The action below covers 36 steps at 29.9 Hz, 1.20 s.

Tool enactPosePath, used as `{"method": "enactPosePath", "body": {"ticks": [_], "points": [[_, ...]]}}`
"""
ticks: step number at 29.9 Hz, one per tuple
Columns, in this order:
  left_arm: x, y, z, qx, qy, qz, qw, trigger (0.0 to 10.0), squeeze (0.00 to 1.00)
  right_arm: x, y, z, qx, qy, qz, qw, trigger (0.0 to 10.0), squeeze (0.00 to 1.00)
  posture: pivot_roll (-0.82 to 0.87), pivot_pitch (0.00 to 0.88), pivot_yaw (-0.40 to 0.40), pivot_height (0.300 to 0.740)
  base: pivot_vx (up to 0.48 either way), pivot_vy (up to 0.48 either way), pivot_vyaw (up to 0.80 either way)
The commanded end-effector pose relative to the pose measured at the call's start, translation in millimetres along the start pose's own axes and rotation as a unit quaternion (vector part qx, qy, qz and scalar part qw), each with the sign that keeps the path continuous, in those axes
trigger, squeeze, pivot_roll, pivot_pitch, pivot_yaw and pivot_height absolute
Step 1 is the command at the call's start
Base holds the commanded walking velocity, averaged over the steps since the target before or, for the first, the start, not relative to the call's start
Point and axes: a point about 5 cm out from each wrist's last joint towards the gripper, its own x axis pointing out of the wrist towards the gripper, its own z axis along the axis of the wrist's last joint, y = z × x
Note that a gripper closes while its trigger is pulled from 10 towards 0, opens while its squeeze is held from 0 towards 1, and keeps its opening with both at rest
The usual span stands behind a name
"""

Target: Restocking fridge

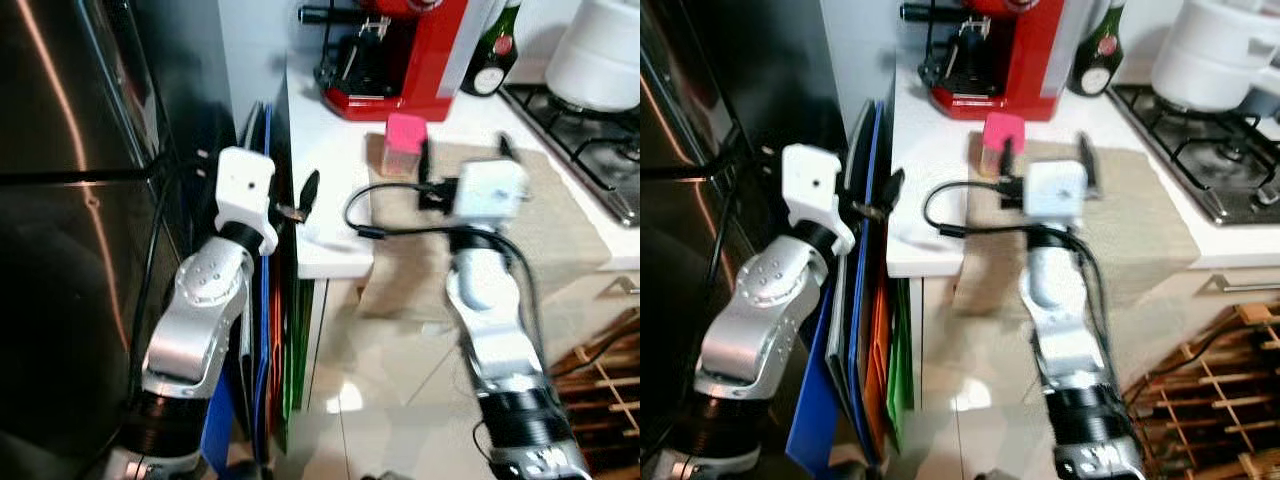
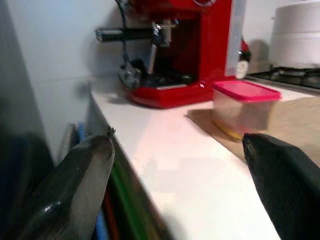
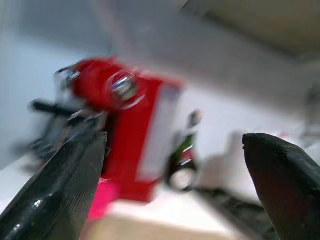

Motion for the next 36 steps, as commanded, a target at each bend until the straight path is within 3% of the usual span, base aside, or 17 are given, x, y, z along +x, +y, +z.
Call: {"method": "enactPosePath", "body": {"ticks": [1,5,7,13,15,21,26,29,33,36], "points": [[6.0,-7.2,1,-0.003,-0.006,-0.014,1.0,10.0,0.0,1.0,-12.7,6,-0.016,-0.015,-0.013,1.0,10.0,0.0,-0.05,0.0,-0.024,0.74,0.0,0.0,0.0],[22.3,-6.0,1,-0.056,-0.011,0.006,0.998,10.0,0.0,-16.1,-26.6,-26,-0.004,0.09,-0.031,0.995,10.0,0.0,-0.09,0.0,0.022,0.74,0.29,0.0,0.0],[29.0,-2.0,2,-0.06,-0.012,0.014,0.998,10.0,0.0,-16.7,-29.3,-35,0.006,0.12,-0.05,0.991,10.0,0.0,-0.09,0.0,0.024,0.74,0.48,0.0,0.0],[38.1,-3.5,10,-0.041,-0.037,-0.004,0.998,10.0,0.0,-3.5,-24.9,-25,0.004,0.095,-0.037,0.995,10.0,0.0,-0.1,0.0,0.029,0.74,0.48,0.0,0.0],[39.1,-15.0,17,-0.022,-0.062,-0.037,0.997,10.0,0.0,-0.6,-22.4,-24,0.005,0.095,-0.027,0.995,10.0,0.0,-0.1,0.0,0.023,0.74,0.48,0.0,0.0],[40.5,-14.6,18,-0.025,-0.073,-0.02,0.997,10.0,0.0,2.1,-15.6,-26,0.013,0.101,-0.011,0.995,10.0,0.0,-0.09,0.0,0.017,0.74,0.48,0.0,0.0],[42.2,-5.5,16,-0.052,-0.057,0.024,0.997,10.0,0.0,2.6,-12.2,-25,0.015,0.1,-0.003,0.995,10.0,0.0,-0.08,0.0,0.014,0.74,0.0,0.0,0.0],[46.1,1.2,8,-0.103,-0.019,0.061,0.993,10.0,0.0,1.2,-11.2,-23,0.015,0.099,-0.001,0.995,10.0,0.0,-0.08,0.0,0.022,0.74,0.0,0.0,0.0],[50.6,0.0,0,-0.121,0.007,0.068,0.99,10.0,0.0,-0.7,-11.4,-23,0.013,0.1,-0.002,0.995,10.0,0.0,-0.1,0.0,0.031,0.74,0.0,0.0,0.0],[51.6,-5.0,2,-0.1,0.0,0.054,0.993,10.0,0.0,-2.1,-11.2,-23,0.013,0.102,-0.002,0.995,10.0,0.0,-0.1,0.0,0.038,0.74,0.0,0.0,0.0]]}}
